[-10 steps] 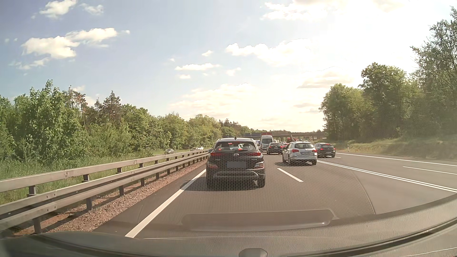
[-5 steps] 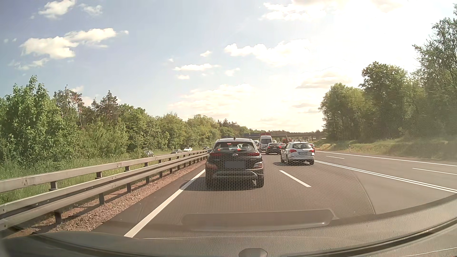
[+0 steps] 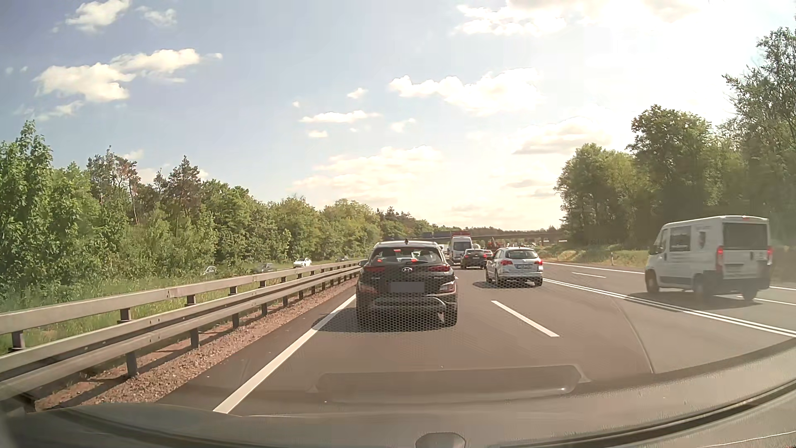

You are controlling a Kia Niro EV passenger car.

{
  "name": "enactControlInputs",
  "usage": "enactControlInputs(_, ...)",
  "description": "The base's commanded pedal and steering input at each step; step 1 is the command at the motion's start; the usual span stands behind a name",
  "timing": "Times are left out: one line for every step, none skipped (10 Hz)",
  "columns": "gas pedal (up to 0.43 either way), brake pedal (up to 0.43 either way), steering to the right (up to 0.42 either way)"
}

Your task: Follow the waypoints while adhering to traffic rules and regulations

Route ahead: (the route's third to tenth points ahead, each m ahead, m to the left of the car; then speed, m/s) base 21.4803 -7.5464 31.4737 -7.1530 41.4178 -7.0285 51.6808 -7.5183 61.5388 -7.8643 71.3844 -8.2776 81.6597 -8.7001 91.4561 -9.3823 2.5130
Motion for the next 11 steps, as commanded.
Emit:
enactControlInputs(0.000,0.000,0.012)
enactControlInputs(0.000,0.000,0.011)
enactControlInputs(0.000,0.000,0.011)
enactControlInputs(0.020,0.000,0.011)
enactControlInputs(0.020,0.000,0.011)
enactControlInputs(0.028,0.000,0.010)
enactControlInputs(0.039,0.000,0.011)
enactControlInputs(0.039,0.000,0.010)
enactControlInputs(0.039,0.000,0.010)
enactControlInputs(0.039,0.000,0.010)
enactControlInputs(0.039,0.000,0.010)
